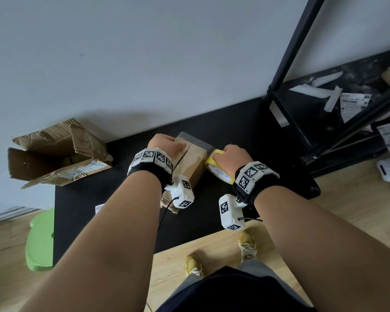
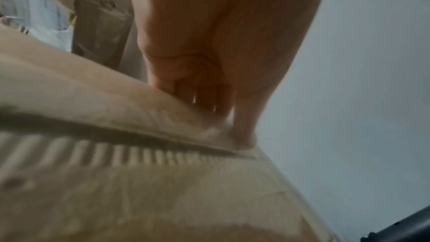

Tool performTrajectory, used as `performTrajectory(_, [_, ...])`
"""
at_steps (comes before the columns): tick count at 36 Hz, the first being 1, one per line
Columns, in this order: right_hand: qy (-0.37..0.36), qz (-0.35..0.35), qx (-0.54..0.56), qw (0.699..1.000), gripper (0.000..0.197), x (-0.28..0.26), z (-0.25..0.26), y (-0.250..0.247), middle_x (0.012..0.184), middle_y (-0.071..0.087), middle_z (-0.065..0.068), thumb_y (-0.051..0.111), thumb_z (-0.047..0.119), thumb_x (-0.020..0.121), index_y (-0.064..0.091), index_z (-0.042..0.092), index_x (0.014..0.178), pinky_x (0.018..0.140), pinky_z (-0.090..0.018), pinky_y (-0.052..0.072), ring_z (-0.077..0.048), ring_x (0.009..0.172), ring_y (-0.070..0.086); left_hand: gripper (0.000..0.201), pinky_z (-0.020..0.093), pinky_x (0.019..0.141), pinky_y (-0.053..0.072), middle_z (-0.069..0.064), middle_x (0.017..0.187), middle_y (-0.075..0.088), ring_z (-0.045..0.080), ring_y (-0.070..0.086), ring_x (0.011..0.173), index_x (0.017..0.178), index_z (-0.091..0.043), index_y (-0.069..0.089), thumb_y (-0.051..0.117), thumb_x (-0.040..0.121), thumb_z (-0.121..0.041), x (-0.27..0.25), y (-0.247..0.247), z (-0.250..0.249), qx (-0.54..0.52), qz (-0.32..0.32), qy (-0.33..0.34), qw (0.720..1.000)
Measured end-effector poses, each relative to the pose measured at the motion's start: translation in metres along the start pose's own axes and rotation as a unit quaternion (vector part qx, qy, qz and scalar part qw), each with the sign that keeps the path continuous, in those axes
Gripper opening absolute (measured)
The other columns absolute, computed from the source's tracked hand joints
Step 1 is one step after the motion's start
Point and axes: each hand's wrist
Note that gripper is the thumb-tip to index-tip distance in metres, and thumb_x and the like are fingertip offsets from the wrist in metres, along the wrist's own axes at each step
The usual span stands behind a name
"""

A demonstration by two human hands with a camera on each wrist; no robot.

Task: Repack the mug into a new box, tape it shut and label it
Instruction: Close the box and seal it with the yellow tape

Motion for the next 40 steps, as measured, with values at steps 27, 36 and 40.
performTrajectory(27, [-0.187,-0.049,-0.234,0.953,0.036,0.047,0.025,-0.010,0.121,0.058,-0.011,0.041,0.034,0.094,0.061,0.021,0.120,0.094,-0.041,0.035,-0.033,0.115,0.051,0.035,0.022,0.047,0.037,-0.003,0.070,0.066,0.011,0.059,0.060,0.072,-0.018,0.069,0.067,0.082,-0.051,-0.034,0.027,0.011,-0.077,-0.112,-0.108,0.985])
performTrajectory(36, [-0.197,-0.080,-0.150,0.966,0.039,0.050,0.019,-0.004,0.134,0.047,-0.010,0.055,0.030,0.091,0.057,0.018,0.129,0.110,-0.046,0.030,-0.031,0.127,0.039,0.043,0.024,0.048,0.036,-0.001,0.069,0.062,0.015,0.056,0.059,0.084,-0.010,0.072,0.062,0.084,-0.052,-0.040,0.034,0.006,-0.055,-0.136,-0.137,0.980])
performTrajectory(40, [-0.210,-0.077,-0.068,0.972,0.041,0.048,0.012,-0.008,0.135,0.044,-0.010,0.057,0.018,0.089,0.054,0.014,0.130,0.103,-0.038,0.039,-0.028,0.127,0.037,0.052,0.029,0.067,0.041,0.011,0.109,0.066,0.027,0.062,0.092,0.117,-0.003,0.060,0.057,0.090,-0.046,-0.040,0.038,-0.003,-0.041,-0.133,-0.154,0.978])
Point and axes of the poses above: each hand's wrist, its own x-axis towards the middle knuckle, its own y-axis out of the palm, z = x × y
